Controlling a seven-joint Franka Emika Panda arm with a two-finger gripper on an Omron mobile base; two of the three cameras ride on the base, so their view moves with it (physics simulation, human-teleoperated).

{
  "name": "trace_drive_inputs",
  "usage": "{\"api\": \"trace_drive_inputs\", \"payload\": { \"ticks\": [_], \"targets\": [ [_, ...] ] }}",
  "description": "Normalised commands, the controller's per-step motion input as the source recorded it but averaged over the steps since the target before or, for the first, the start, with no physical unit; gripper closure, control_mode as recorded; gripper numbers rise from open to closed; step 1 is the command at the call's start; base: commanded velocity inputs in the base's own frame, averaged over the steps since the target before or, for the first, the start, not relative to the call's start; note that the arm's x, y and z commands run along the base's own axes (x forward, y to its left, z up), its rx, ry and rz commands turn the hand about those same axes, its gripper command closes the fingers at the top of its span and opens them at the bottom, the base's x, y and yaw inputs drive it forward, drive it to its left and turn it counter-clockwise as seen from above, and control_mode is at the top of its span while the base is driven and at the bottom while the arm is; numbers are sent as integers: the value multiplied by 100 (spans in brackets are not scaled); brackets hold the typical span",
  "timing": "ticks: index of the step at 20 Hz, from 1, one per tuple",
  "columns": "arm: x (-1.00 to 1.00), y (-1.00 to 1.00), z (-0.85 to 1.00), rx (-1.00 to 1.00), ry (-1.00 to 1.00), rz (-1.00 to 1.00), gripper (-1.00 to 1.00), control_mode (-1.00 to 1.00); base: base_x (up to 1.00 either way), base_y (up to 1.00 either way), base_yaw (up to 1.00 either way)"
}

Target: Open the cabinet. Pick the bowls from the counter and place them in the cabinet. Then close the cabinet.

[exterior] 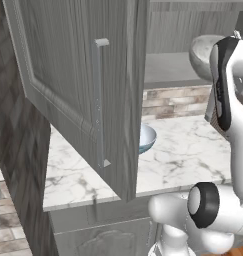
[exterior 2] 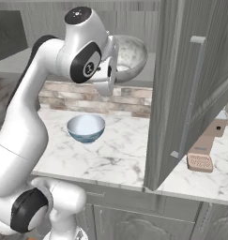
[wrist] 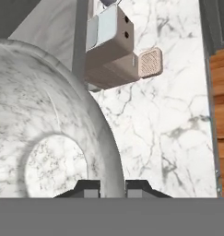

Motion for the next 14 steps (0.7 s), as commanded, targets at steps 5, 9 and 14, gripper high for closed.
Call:
{"api": "trace_drive_inputs", "payload": {
  "ticks": [5,9,14],
  "targets": [
    [40,0,0,0,6,2,100,-100,0,0,0],
    [34,0,0,0,0,3,100,-100,0,0,0],
    [30,0,-5,3,-5,2,100,-100,0,0,0]
  ]
}}
